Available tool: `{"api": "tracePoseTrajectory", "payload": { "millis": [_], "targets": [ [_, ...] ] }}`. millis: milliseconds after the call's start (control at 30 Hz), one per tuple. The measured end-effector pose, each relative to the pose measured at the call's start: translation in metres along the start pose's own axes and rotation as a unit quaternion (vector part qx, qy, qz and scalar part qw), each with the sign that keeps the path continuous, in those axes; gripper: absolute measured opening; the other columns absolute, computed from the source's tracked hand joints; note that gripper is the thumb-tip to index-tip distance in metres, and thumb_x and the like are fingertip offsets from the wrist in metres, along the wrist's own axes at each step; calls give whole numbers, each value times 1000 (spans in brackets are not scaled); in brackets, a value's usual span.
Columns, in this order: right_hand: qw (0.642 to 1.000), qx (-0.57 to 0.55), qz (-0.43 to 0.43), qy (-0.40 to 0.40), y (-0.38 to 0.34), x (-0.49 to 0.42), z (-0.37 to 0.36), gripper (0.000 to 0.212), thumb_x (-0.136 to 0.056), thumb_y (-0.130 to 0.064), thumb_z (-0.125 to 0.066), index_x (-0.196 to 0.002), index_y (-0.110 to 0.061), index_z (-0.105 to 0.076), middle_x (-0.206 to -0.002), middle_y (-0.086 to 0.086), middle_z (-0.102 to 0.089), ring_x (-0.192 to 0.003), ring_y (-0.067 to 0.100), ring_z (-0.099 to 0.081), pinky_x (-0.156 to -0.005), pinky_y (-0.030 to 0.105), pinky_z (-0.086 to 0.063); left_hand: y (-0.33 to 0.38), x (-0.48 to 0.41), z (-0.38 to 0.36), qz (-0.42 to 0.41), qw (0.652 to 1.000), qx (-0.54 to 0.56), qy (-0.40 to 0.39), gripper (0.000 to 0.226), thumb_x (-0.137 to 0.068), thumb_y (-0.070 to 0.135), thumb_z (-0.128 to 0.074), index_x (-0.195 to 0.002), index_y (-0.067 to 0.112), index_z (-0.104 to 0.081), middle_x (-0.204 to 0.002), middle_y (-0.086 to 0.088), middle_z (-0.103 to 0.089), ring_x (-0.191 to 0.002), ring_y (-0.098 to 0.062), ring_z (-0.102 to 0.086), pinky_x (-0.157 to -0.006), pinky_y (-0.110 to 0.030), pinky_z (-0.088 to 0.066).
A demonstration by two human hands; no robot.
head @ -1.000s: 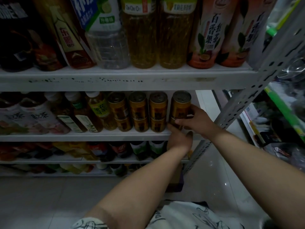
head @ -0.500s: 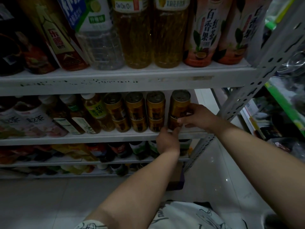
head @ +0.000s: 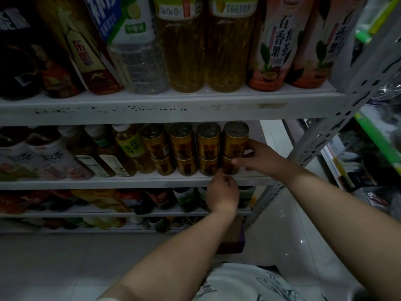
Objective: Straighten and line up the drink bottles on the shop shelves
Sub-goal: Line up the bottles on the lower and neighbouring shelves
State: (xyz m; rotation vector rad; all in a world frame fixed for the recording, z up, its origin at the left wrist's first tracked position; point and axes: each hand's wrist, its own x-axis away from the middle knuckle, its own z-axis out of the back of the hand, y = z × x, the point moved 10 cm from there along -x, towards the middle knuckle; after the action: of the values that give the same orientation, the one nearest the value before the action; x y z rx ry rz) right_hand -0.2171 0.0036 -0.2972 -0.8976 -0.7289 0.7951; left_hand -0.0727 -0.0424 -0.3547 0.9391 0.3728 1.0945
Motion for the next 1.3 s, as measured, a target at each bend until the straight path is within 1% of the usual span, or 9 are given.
{"api": "tracePoseTrajectory", "payload": {
  "millis": [133,333,600,733,933,1067,1133,1200,1300],
  "targets": [
    [1000,-19,0,2,-2,2,1,48,-69,-38,-81,-109,-41,-54,-110,-11,-61,-91,9,-64,-68,29,-58,2,7,-20,-1,997,39,-69,55,-97,27,-44,-150,27,-26,-127,0,-58,-111,-20,-57,-88,-25,-46],
    [999,-5,-2,41,3,5,-1,64,-72,-40,-79,-128,-27,-51,-112,-6,-60,-92,8,-61,-63,26,-57,9,1,-16,-13,998,-15,-64,48,-98,27,-38,-146,27,-30,-124,-7,-59,-103,-29,-59,-82,-34,-50],
    [1000,-25,-7,15,7,7,-8,66,-74,-25,-80,-133,-21,-49,-123,-5,-59,-110,8,-55,-87,22,-43,7,16,-23,-14,996,-31,-84,67,-96,29,-43,-153,25,-7,-117,-4,-61,-100,-23,-58,-76,-28,-47],
    [998,-29,14,54,4,9,-8,57,-76,-20,-79,-127,-20,-53,-118,-8,-59,-111,8,-54,-92,24,-42,9,15,-23,-2,996,9,-94,65,-96,25,-44,-153,25,-13,-120,-1,-61,-104,-20,-57,-83,-28,-48],
    [997,-56,0,57,10,8,-8,62,-74,-24,-80,-129,-25,-51,-122,-7,-60,-110,9,-55,-89,30,-47,0,12,-22,-4,994,6,-110,67,-95,28,-45,-152,31,-10,-117,3,-62,-101,-18,-59,-84,-33,-51],
    [995,-94,-17,39,15,10,-11,55,-75,-32,-78,-122,-39,-51,-117,-15,-61,-107,2,-58,-70,18,-51,-17,7,-20,-1,989,0,-149,52,-95,30,-43,-146,29,-34,-119,-2,-63,-97,-19,-61,-82,-31,-52],
    [994,-96,-15,46,17,10,-12,55,-76,-33,-77,-123,-40,-50,-118,-14,-61,-108,3,-58,-78,23,-52,-28,0,-13,-13,985,-42,-168,42,-95,28,-45,-137,28,-48,-122,-1,-62,-101,-19,-60,-85,-30,-51],
    [994,-92,-16,54,16,11,-12,57,-76,-32,-77,-127,-35,-51,-121,-12,-61,-111,7,-57,-88,26,-48,-39,-10,-1,-53,975,-121,-180,30,-95,28,-46,-121,28,-60,-115,1,-65,-98,-18,-61,-79,-29,-50],
    [996,-73,-27,52,15,16,-16,69,-77,-33,-76,-138,-27,-45,-127,-12,-55,-115,7,-53,-90,20,-41,-62,-21,18,-108,952,-209,-195,24,-93,32,-44,-106,30,-64,-94,4,-66,-75,-12,-59,-59,-26,-46]
  ]
}}
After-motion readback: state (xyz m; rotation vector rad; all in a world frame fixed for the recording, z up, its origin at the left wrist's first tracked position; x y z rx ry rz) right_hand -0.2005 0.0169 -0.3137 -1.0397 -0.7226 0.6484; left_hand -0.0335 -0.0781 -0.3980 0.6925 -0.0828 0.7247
